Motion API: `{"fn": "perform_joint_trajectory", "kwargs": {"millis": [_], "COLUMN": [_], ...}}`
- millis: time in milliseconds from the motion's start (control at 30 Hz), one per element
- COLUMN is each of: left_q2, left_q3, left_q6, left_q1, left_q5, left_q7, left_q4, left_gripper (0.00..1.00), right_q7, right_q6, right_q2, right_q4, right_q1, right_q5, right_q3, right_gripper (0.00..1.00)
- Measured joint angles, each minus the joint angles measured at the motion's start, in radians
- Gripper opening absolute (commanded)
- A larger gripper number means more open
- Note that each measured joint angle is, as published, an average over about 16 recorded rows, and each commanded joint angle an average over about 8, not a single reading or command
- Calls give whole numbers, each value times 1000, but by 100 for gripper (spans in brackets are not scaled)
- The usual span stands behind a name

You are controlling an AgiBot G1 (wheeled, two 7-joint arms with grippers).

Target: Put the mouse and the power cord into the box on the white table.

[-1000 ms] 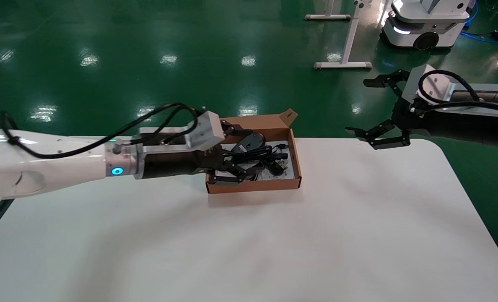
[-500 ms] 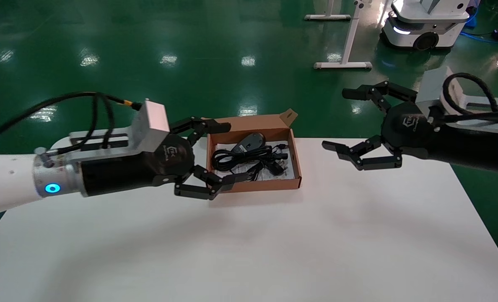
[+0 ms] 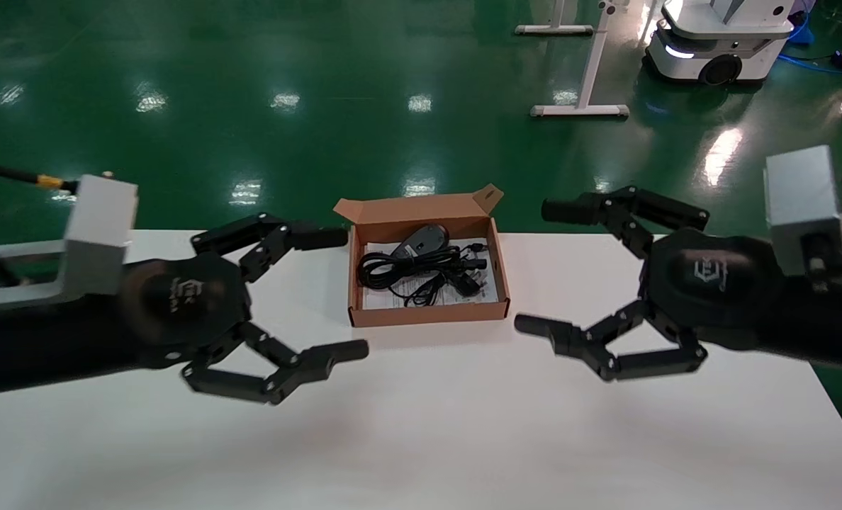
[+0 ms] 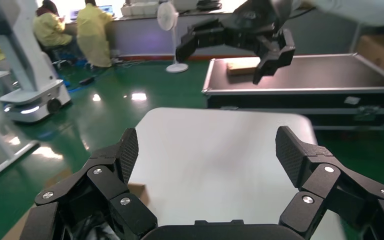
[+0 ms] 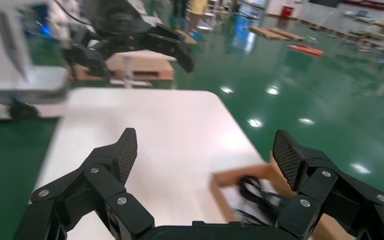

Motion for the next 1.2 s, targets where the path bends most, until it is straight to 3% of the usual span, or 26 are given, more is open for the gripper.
{"fn": "perform_joint_trajectory", "kwargs": {"millis": [467, 1200], "left_q2": [-97, -92], "left_q3": [-91, -86], "left_q6": [82, 78], "left_q1": [80, 76], "left_q5": [-90, -85], "left_q7": [-78, -78], "left_q4": [-124, -115], "left_gripper": [100, 100], "right_q7": [145, 139], "right_q6": [-51, -47], "right_q2": [55, 52], "right_q4": [196, 182], "right_q1": [-132, -123], "right_q5": [112, 104], "right_q3": [74, 69], "right_gripper": [100, 100]}}
